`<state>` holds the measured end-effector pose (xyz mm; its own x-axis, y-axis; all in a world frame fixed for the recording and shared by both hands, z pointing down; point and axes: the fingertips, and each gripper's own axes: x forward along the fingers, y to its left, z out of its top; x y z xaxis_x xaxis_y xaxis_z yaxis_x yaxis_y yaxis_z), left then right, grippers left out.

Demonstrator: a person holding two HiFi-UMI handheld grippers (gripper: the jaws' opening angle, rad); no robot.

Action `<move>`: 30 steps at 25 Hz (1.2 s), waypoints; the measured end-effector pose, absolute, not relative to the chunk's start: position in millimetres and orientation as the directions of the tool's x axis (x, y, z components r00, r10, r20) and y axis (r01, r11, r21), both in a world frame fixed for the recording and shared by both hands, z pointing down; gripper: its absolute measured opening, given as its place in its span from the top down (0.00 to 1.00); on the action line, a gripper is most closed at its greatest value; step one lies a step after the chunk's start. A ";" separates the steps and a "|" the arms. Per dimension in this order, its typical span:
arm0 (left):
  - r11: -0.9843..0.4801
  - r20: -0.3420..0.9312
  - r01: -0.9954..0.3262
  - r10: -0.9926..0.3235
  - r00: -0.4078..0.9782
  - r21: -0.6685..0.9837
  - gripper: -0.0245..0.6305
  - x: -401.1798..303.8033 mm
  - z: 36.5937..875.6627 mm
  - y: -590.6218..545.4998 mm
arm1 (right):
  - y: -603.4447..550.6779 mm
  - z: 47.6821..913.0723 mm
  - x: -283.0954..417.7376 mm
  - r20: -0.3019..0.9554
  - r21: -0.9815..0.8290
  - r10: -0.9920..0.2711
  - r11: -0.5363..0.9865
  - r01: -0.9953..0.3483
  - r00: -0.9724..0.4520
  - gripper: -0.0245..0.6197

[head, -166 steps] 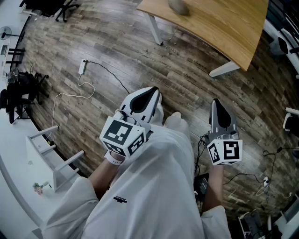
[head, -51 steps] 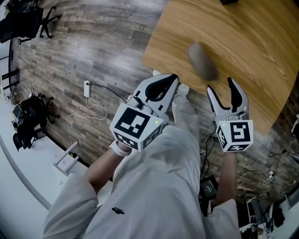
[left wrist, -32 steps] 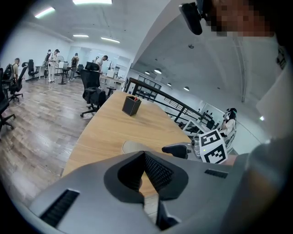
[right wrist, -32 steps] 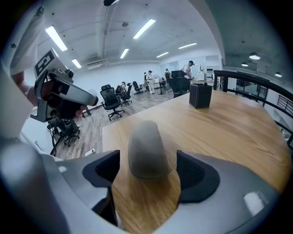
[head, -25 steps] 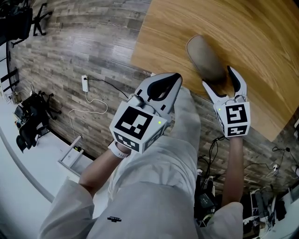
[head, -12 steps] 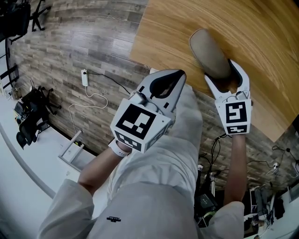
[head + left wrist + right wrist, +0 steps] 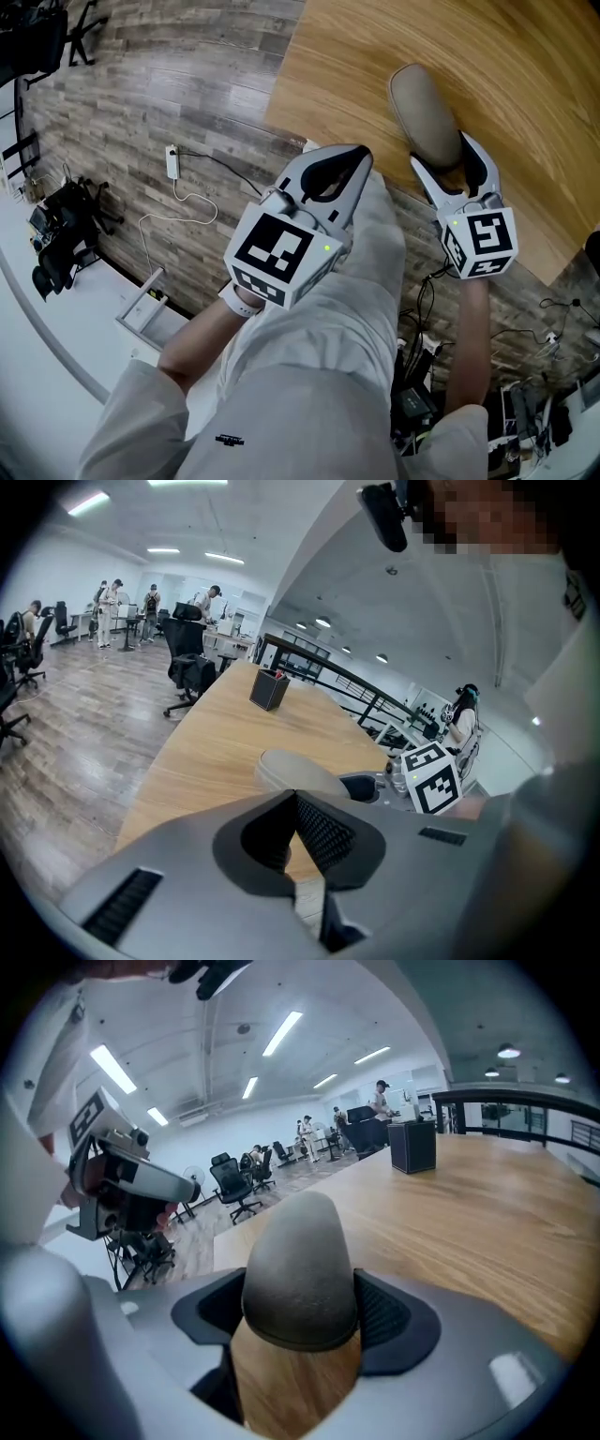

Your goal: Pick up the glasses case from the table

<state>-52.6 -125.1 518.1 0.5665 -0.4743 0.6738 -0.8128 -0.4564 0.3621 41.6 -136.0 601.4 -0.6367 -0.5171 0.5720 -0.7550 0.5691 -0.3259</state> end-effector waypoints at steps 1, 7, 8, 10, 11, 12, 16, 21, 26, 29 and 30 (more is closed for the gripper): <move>-0.459 0.671 -0.811 -0.476 0.568 0.362 0.95 -52.0 515.3 -124.7 | -136.8 596.0 42.4 0.561 -0.340 -0.526 0.558 -0.757 -0.639 0.40; -0.470 0.656 -0.806 -0.488 0.576 0.359 0.95 -45.8 504.4 -123.8 | -141.0 569.0 46.8 0.523 -0.364 -0.558 0.538 -0.761 -0.644 0.40; -0.472 0.652 -0.805 -0.491 0.578 0.358 0.95 -44.5 502.4 -124.4 | -141.4 565.8 48.2 0.519 -0.368 -0.563 0.532 -0.762 -0.643 0.40; -0.477 0.643 -0.804 -0.499 0.581 0.356 0.95 -42.2 496.0 -125.0 | -140.8 559.0 51.8 0.510 -0.381 -0.574 0.517 -0.766 -0.641 0.40; -0.479 0.639 -0.803 -0.503 0.582 0.355 0.95 -41.4 491.8 -124.6 | -139.6 555.0 54.0 0.506 -0.386 -0.580 0.510 -0.769 -0.639 0.40; -0.481 0.634 -0.802 -0.507 0.584 0.354 0.95 -40.7 487.1 -123.8 | -138.1 550.1 56.3 0.502 -0.387 -0.587 0.505 -0.772 -0.636 0.40; -0.487 0.619 -0.801 -0.522 0.587 0.348 0.95 -41.8 469.8 -120.5 | -134.2 527.9 62.0 0.484 -0.375 -0.614 0.499 -0.782 -0.624 0.40; -0.490 0.610 -0.802 -0.534 0.585 0.341 0.95 -43.7 454.6 -119.2 | -133.5 505.8 69.3 0.467 -0.367 -0.640 0.488 -0.792 -0.610 0.40; -0.497 0.600 -0.801 -0.543 0.588 0.334 0.95 -43.4 440.2 -123.6 | -139.1 490.4 78.9 0.451 -0.363 -0.670 0.465 -0.807 -0.589 0.40; -0.500 0.595 -0.801 -0.549 0.587 0.328 0.95 -44.8 430.4 -123.8 | -140.4 477.6 84.0 0.438 -0.354 -0.691 0.456 -0.817 -0.575 0.40; -0.500 0.591 -0.802 -0.554 0.586 0.326 0.95 -45.2 426.8 -123.9 | -140.4 473.4 85.7 0.434 -0.351 -0.696 0.453 -0.819 -0.572 0.40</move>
<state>-45.2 -123.9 426.8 0.5858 -0.5541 0.5915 -0.8023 -0.5000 0.3262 85.7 -140.4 473.4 -0.5716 -0.6963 0.4341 -0.8191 0.4534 -0.3514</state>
